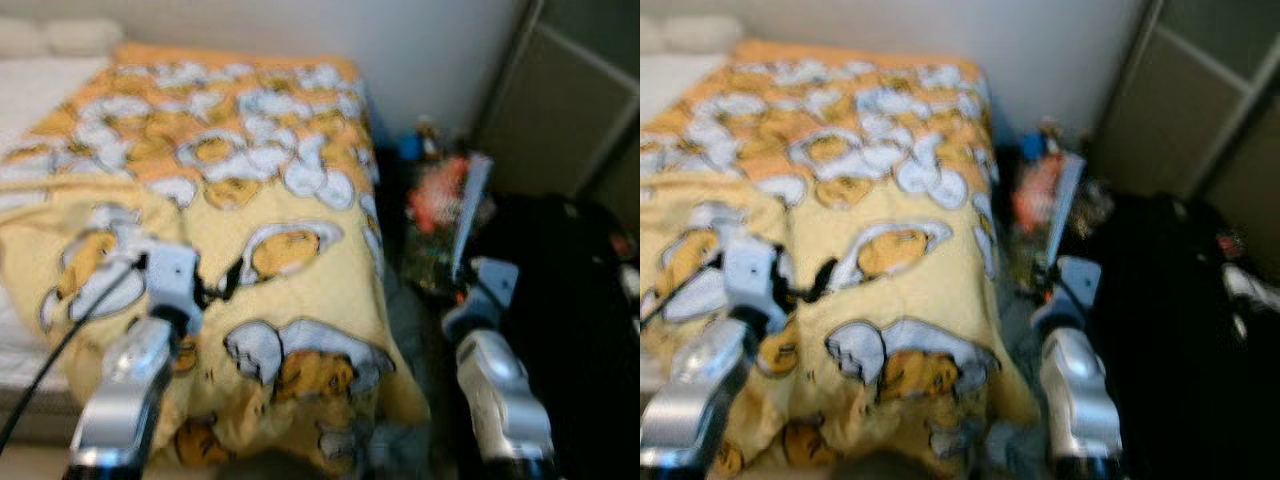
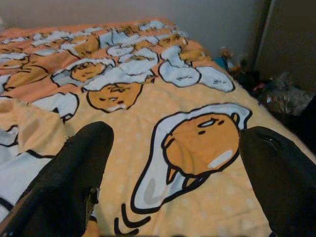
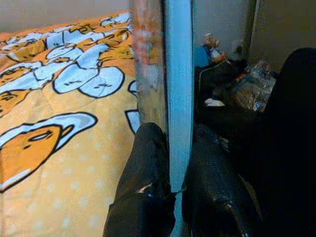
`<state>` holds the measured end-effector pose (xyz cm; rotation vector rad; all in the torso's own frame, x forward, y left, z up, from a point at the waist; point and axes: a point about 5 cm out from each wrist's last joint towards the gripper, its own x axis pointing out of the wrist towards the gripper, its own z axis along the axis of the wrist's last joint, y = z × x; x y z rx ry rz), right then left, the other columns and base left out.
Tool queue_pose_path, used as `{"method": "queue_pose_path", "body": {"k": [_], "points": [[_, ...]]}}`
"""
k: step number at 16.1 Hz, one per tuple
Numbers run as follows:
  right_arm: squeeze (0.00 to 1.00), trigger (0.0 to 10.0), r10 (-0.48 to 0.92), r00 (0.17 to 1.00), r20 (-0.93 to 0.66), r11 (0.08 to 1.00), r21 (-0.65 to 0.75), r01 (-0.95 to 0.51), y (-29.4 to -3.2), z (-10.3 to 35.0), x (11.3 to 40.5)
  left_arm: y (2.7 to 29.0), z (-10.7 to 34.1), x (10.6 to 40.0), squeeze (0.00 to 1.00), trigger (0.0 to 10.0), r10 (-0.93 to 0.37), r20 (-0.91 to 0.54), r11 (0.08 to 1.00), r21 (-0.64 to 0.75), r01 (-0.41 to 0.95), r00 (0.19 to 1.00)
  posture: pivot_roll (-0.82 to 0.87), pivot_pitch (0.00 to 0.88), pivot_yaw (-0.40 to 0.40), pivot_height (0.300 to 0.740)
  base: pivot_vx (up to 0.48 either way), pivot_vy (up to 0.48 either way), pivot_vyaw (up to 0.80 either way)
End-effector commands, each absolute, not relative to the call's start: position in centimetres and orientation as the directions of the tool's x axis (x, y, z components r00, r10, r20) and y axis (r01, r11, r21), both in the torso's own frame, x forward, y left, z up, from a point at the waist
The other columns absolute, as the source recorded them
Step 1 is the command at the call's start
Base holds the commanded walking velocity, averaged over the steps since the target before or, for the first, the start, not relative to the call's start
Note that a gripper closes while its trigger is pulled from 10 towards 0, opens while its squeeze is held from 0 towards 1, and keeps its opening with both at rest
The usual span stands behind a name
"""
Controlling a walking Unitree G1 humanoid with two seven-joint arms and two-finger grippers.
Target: Clean up the room
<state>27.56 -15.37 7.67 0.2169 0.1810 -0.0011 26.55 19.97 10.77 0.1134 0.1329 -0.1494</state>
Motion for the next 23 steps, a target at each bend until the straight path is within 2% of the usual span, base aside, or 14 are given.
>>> {"method": "queue_pose_path", "body": {"k": [1,7,10,19,20,22,23], "points": [[0.00,10.0,-0.002,0.991,-0.137,0.980,0.199,0.029,-15.9,8.6,27.9,19.6,11.1,26.9,0.00,10.0,-0.151,-0.131,0.982,0.096,0.164,0.980,0.08,0.000,0.014,0.740,0.000,0.382,-0.80],[0.00,10.0,-0.002,0.992,-0.129,0.978,0.207,0.029,-15.7,8.8,28.2,20.1,11.5,27.1,0.00,10.0,-0.135,-0.120,0.985,0.090,0.146,0.984,0.09,0.000,0.023,0.740,0.000,0.422,0.00],[0.00,10.0,-0.008,0.989,-0.145,0.978,0.207,0.038,-15.6,8.5,28.1,20.2,11.4,27.0,0.00,10.0,-0.132,-0.123,0.985,0.091,0.144,0.984,0.10,0.000,0.016,0.740,0.000,0.439,-0.70],[0.00,10.0,0.021,0.992,-0.125,0.979,0.206,0.005,-15.2,8.8,28.2,20.9,11.5,27.0,0.00,10.0,-0.108,-0.126,0.989,0.085,0.120,0.986,0.10,0.000,0.031,0.740,0.000,0.448,0.00],[0.00,10.0,0.012,0.989,-0.148,0.973,0.229,0.023,-15.5,8.3,28.1,20.7,11.7,27.2,0.00,10.0,-0.116,-0.114,0.987,0.100,0.128,0.987,0.10,0.000,-0.012,0.740,0.000,0.461,0.00],[0.00,10.0,0.022,0.987,-0.156,0.977,0.214,0.012,-15.2,8.3,28.3,20.9,12.0,27.4,0.00,10.0,-0.094,-0.102,0.992,0.073,0.101,0.990,0.09,0.000,0.029,0.740,0.000,0.480,0.00],[0.00,10.0,0.021,0.993,-0.117,0.971,0.238,0.008,-15.9,8.8,28.5,19.8,11.8,27.4,0.00,10.0,-0.138,-0.110,0.983,0.106,0.149,0.984,0.13,0.000,-0.019,0.740,0.000,0.480,0.00]]}}
